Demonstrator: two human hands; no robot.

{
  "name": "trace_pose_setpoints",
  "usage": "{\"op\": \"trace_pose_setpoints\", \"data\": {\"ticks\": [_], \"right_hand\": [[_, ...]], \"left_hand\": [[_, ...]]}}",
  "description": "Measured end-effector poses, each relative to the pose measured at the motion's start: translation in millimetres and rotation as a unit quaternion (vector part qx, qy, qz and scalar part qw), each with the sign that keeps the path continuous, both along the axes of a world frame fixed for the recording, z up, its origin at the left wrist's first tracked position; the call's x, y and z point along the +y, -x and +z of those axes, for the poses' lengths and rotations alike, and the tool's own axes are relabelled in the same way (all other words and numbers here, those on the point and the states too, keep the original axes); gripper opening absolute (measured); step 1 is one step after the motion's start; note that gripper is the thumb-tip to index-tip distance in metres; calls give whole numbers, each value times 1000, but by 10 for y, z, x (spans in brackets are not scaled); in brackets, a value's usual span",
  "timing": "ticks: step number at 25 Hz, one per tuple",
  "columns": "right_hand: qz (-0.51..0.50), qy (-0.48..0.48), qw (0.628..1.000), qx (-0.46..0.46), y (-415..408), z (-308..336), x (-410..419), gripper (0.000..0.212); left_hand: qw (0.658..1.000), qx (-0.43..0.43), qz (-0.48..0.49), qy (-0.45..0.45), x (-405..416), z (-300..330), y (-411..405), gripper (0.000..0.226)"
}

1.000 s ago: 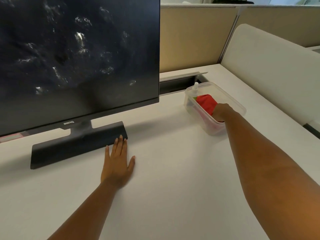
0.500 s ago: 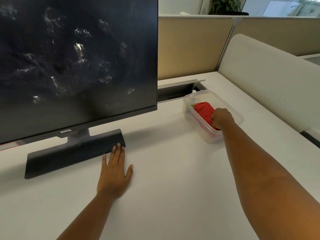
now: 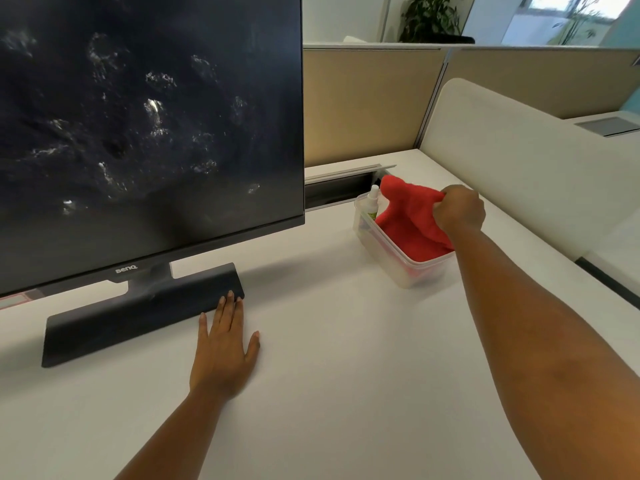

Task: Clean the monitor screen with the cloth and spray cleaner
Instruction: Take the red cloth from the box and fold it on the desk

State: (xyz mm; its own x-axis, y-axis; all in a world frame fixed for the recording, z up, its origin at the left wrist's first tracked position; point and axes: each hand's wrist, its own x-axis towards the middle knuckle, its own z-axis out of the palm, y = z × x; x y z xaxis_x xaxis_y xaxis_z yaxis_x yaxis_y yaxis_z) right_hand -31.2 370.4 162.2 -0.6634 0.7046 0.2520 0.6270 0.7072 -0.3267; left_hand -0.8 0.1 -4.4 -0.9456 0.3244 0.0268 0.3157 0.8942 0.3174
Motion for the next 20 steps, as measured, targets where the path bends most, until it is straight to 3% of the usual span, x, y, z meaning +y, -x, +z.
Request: {"op": "trace_pose_setpoints", "data": {"ticks": [9,14,15,17,20], "right_hand": [[11,-36,990,137,-143,752,-98,31],[127,-54,983,124,-303,1233,-323,34],[173,-57,978,98,-327,1307,-379,33],[263,-45,963,43,-395,1437,-536,30],[370,14,928,-37,-515,1528,-838,33]], "left_hand": [[1000,-6,22,14,4,30,-35,64],[998,8,-18,56,57,187,-50,67],[999,4,-32,21,100,269,-46,68],[990,-15,-37,-134,199,543,-55,71],[912,-73,-40,-403,302,1123,-114,84]]}}
